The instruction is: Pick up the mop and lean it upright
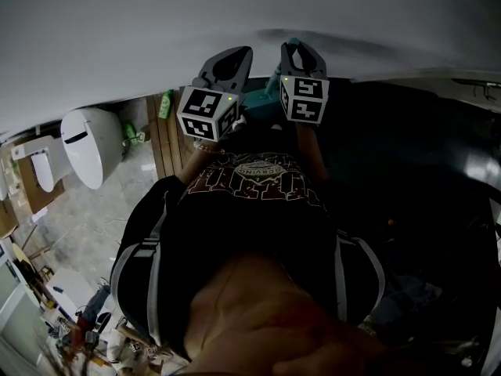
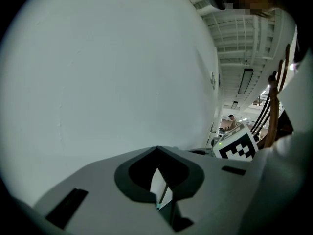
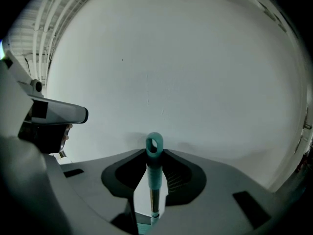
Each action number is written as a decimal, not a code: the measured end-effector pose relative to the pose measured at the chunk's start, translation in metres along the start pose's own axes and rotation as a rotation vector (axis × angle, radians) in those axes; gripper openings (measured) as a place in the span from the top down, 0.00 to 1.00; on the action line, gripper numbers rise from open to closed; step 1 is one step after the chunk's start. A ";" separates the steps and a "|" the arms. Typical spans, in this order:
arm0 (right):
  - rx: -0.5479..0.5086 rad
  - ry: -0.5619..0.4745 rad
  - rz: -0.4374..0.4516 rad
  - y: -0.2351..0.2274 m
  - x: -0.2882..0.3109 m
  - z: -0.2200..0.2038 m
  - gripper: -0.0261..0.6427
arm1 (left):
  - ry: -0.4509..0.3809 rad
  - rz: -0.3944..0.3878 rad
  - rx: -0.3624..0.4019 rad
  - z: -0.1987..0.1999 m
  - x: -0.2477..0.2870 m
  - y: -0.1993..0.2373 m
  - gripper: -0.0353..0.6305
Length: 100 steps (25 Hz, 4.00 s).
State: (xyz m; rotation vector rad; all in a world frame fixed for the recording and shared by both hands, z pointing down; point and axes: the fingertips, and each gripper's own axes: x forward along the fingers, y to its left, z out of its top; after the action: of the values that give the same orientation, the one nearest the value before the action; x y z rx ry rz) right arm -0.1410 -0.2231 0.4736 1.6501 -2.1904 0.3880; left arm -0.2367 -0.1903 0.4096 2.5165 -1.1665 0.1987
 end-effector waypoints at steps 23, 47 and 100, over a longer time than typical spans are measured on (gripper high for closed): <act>-0.012 -0.022 0.093 -0.004 -0.081 -0.029 0.80 | -0.011 0.051 -0.016 -0.014 -0.010 -0.056 0.88; 0.014 -0.119 0.148 -0.003 -0.123 0.033 0.80 | -0.059 0.059 -0.003 -0.001 -0.009 -0.050 0.88; 0.113 -0.178 -0.085 -0.140 -0.197 0.019 0.80 | -0.012 -0.265 0.083 -0.002 0.094 -0.194 0.88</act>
State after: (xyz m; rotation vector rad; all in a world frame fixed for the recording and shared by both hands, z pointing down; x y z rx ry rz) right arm 0.0396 -0.1006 0.3679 1.8976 -2.2514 0.3590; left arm -0.0287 -0.1408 0.3865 2.7158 -0.8327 0.1665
